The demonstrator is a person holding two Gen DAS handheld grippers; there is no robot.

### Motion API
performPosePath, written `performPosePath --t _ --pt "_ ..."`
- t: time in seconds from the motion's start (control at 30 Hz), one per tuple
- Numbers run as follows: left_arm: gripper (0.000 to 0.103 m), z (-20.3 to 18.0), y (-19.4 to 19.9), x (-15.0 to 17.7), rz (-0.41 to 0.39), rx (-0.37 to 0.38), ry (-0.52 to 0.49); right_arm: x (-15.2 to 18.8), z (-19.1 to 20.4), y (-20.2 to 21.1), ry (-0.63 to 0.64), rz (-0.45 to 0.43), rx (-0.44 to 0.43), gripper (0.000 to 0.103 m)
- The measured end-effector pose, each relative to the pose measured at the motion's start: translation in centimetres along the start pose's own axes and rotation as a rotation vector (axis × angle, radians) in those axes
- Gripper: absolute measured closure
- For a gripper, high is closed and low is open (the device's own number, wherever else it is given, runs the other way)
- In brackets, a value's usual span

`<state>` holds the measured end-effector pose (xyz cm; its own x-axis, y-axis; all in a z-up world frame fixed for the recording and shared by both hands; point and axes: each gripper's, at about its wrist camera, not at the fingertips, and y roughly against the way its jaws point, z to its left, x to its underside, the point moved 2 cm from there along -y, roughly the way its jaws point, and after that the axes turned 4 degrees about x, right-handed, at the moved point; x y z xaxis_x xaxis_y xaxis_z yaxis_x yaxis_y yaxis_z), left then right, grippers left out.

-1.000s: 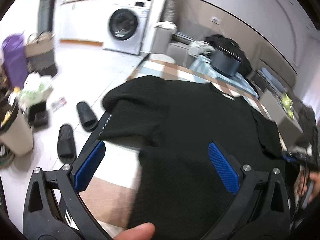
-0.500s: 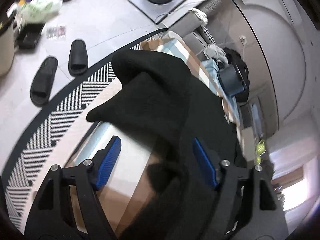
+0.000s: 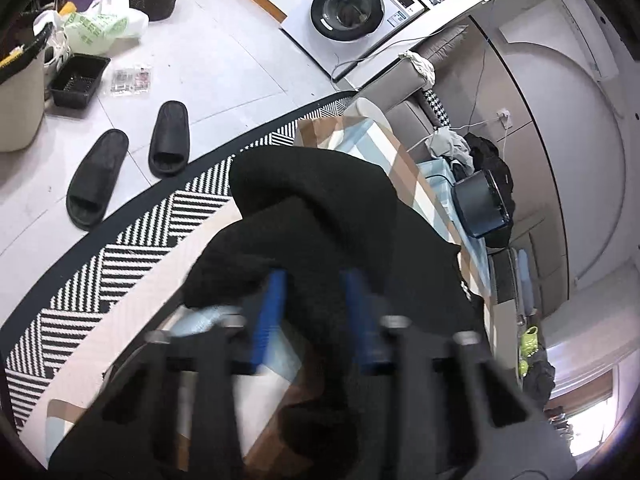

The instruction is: Fold small clothes

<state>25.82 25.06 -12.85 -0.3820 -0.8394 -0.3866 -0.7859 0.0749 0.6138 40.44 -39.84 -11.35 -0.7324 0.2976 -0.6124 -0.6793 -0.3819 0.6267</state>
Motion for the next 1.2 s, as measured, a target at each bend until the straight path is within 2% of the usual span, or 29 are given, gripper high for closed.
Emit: performPosePath --t 0.03,0.13,0.23,0.33,0.47,0.5,0.57,0.6,0.67,0.7,0.77,0.83,0.9,1.03,1.13,1.2 --pt "0.1 -0.1 0.1 -0.2 -0.008 -0.003 -0.004 0.0 0.0 -0.1 0.003 0.002 0.002 0.041" --pt "0.102 -1.5 1.4 -0.5 -0.073 0.006 -0.076 0.0 0.0 0.1 0.005 -0.004 0.005 0.041" --pt "0.103 -5.0 2.8 -0.5 -0.135 -0.002 -0.223 0.0 0.1 0.4 0.008 -0.011 -0.002 0.041" --pt "0.103 -10.6 3.0 0.5 -0.168 -0.019 -0.446 0.2 0.3 0.4 0.013 -0.007 -0.009 0.04" --pt "0.103 -18.2 1.3 4.4 -0.075 0.045 -0.764 0.4 0.3 0.6 0.016 -0.002 0.003 0.04" --pt "0.103 -19.6 0.6 6.0 -0.023 0.069 -0.838 0.4 0.3 0.8 0.019 -0.003 0.006 0.04" --pt "0.102 -21.1 -0.7 8.5 0.087 0.113 -0.914 0.4 0.3 1.1 0.022 -0.013 0.011 0.039" --pt "0.102 -21.2 -1.6 9.6 0.154 0.11 -0.941 0.4 0.2 1.3 0.018 -0.019 0.013 0.038" --pt "0.101 -20.8 -2.7 10.8 0.215 0.068 -0.939 0.3 -0.1 1.4 0.005 -0.026 0.011 0.037" --pt "0.096 -20.4 -2.9 11.0 0.231 0.056 -0.925 0.3 -0.2 1.4 0.001 -0.026 0.01 0.037" --pt "0.08 -18.9 -3.0 10.6 0.256 0.055 -0.847 0.3 -0.4 1.4 -0.006 -0.024 0.01 0.037" --pt "0.048 -17.3 -2.3 9.2 0.241 0.069 -0.723 0.4 -0.4 1.3 -0.004 -0.016 0.008 0.037" --pt "0.035 -15.2 -1.6 7.9 0.21 0.085 -0.621 0.3 -0.6 1.3 -0.008 -0.013 0.004 0.037" --pt "0.03 -11.3 -0.5 5.0 0.195 0.113 -0.374 0.2 -1.0 1.3 -0.021 -0.011 -0.008 0.035" --pt "0.029 -9.9 -0.9 4.0 0.194 0.157 -0.303 0.3 -1.2 1.2 -0.029 -0.007 -0.012 0.035" --pt "0.029 -9.7 -1.6 3.6 0.201 0.159 -0.264 0.3 -1.3 1.2 -0.034 -0.001 -0.017 0.035"
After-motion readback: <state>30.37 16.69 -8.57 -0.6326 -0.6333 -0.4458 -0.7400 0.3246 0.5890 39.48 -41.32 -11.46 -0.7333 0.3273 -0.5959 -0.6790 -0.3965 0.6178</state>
